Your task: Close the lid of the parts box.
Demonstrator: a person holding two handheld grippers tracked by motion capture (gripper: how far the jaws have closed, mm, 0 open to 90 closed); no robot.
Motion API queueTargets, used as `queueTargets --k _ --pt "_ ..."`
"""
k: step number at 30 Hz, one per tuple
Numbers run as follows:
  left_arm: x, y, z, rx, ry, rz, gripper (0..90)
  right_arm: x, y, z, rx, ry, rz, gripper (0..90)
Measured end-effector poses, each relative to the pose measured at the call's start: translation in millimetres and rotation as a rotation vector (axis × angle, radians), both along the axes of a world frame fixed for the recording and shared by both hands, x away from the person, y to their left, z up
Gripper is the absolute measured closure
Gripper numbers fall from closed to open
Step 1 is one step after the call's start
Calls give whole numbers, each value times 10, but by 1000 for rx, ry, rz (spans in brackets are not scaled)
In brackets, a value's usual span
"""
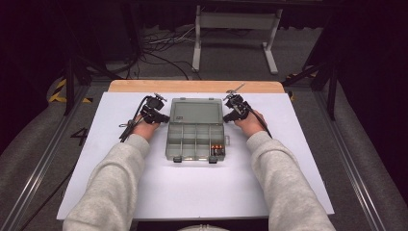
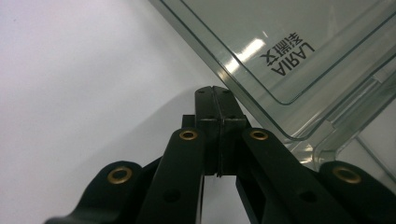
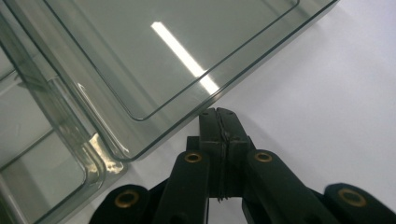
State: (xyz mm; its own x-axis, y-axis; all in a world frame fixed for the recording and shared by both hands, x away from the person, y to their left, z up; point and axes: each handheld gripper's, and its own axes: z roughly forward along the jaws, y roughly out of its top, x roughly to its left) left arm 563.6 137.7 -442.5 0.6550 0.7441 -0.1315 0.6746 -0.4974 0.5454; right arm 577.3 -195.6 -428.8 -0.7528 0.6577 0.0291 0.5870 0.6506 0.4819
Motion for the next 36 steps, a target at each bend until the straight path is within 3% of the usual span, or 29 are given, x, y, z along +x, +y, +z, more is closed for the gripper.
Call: queueTargets --k 7,15,24,30,36 --pt "18 -8 -8 -14 -2 8 895 39 28 -16 19 -17 -11 900" --pt "31 -42 -8 4 -20 0 895 60 37 -25 33 -21 -16 900" --pt "29 -33 -8 -3 -24 -4 894 64 33 -27 43 -34 -14 894" --pt "26 -12 29 -27 -40 4 894 61 -2 24 73 -47 -10 893" --pt "6 -15 54 -25 -56 12 894 57 -33 80 111 -73 -12 897"
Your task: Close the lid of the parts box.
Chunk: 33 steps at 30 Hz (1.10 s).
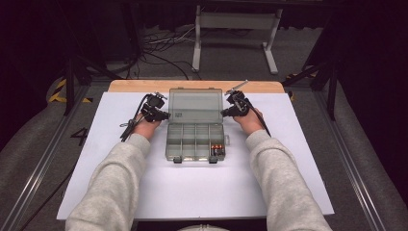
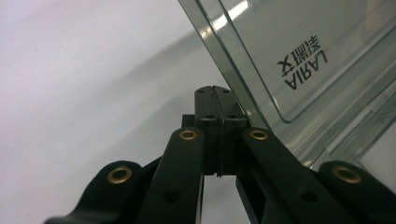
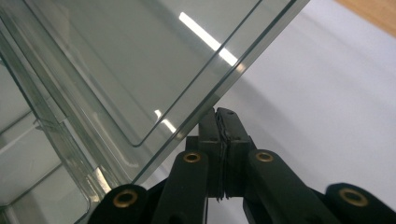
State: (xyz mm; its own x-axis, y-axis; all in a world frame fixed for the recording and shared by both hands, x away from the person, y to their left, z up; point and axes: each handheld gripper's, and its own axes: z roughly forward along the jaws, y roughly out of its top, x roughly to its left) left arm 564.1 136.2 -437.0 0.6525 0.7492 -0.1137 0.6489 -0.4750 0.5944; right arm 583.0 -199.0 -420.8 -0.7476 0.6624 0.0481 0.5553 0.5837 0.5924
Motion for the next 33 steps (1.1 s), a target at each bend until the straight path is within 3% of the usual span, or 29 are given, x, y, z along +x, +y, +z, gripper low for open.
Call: queueTargets --k 8,11,14,33 --pt "-25 6 68 -7 -42 2 895 -31 -32 104 25 -60 3 897" --pt "-30 10 77 -11 -44 4 894 -48 -27 129 23 -72 0 897" --pt "-41 24 111 -9 -72 0 895 -63 -30 150 28 -80 1 897" --pt "-140 84 254 -57 -92 -4 895 -191 -75 375 80 -144 30 896"
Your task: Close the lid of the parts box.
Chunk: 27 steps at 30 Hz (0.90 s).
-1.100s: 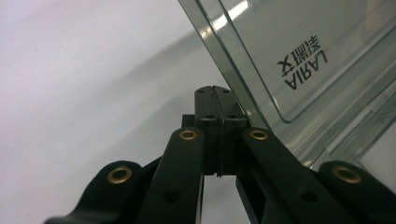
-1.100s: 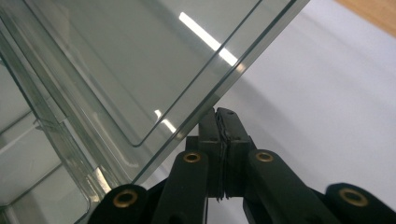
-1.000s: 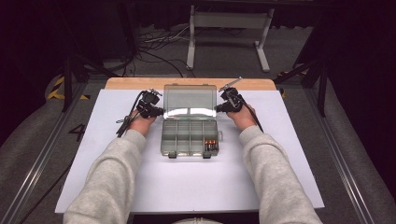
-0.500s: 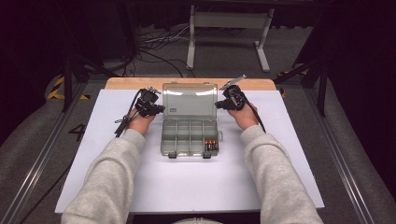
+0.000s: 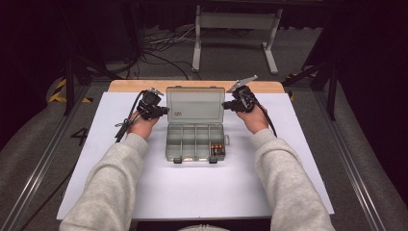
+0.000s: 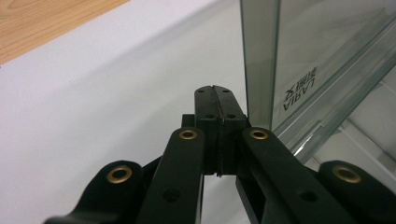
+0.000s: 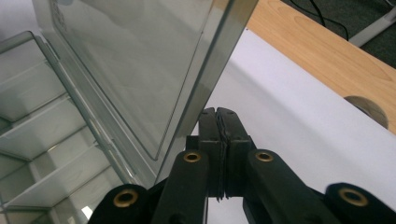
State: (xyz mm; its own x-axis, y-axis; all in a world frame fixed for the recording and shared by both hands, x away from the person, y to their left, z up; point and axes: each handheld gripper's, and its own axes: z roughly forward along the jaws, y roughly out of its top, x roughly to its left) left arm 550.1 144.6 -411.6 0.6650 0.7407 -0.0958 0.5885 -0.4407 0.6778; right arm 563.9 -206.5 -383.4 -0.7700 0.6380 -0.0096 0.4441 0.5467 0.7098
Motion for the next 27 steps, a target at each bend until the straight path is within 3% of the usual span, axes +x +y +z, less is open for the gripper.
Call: queueTargets --k 8,10,16,27 --pt "-59 35 43 -24 -19 -16 894 -97 -16 122 10 -35 24 896" --pt "-89 45 70 -51 -21 -13 895 -145 -27 171 21 -46 35 895" --pt "-154 96 181 -86 -61 -38 894 -255 -58 267 49 -77 61 893" --pt "-299 169 312 -132 -96 -78 894 -429 -99 405 91 -113 106 896"
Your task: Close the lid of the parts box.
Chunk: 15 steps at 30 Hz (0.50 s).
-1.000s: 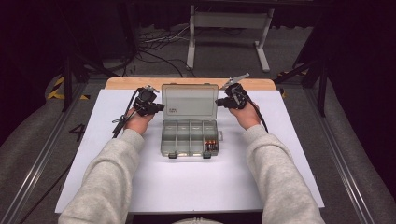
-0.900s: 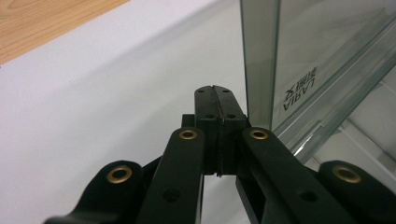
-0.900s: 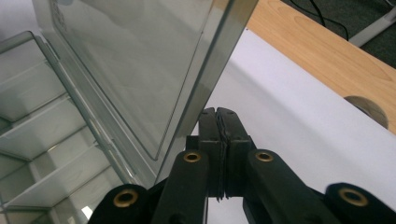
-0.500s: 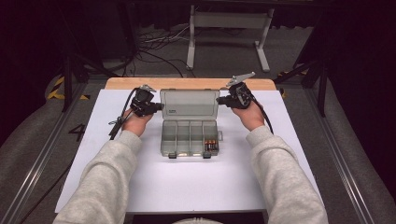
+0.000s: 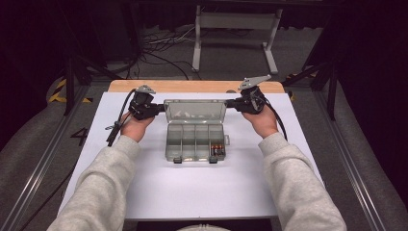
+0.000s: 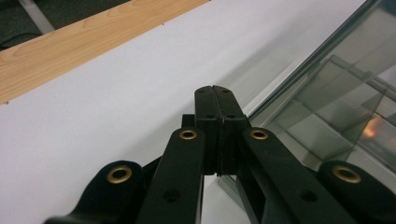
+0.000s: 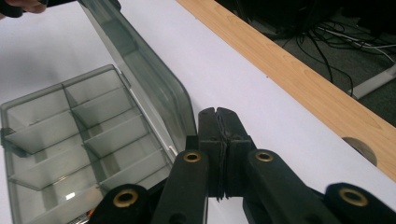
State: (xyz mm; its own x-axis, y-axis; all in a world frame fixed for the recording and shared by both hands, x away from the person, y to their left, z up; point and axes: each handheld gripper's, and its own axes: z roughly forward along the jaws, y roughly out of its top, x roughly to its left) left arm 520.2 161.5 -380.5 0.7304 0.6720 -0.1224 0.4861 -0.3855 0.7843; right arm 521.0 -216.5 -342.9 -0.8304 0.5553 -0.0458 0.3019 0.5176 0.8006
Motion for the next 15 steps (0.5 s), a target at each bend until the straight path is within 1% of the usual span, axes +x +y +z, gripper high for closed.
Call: queueTargets --k 3,4,6,7,8,11,12,15 --pt "-41 24 33 -28 -13 -15 894 -49 -16 29 13 -8 14 896" --pt "-58 27 41 -40 -13 -13 894 -66 -20 39 19 -8 18 896" --pt "-88 36 55 -51 -13 -21 894 -96 -33 51 31 -13 25 896" --pt "-100 43 62 -50 -20 -23 894 -111 -38 54 35 -13 27 896" --pt "-117 44 64 -61 -18 -27 894 -127 -42 56 40 -15 31 896" --pt "-165 64 70 -78 -21 -34 894 -179 -53 64 54 -19 40 896" --pt "-183 69 71 -85 -16 -34 894 -198 -56 67 61 -19 43 896" --pt "-236 82 85 -99 -27 -44 894 -257 -64 70 74 -22 51 896"
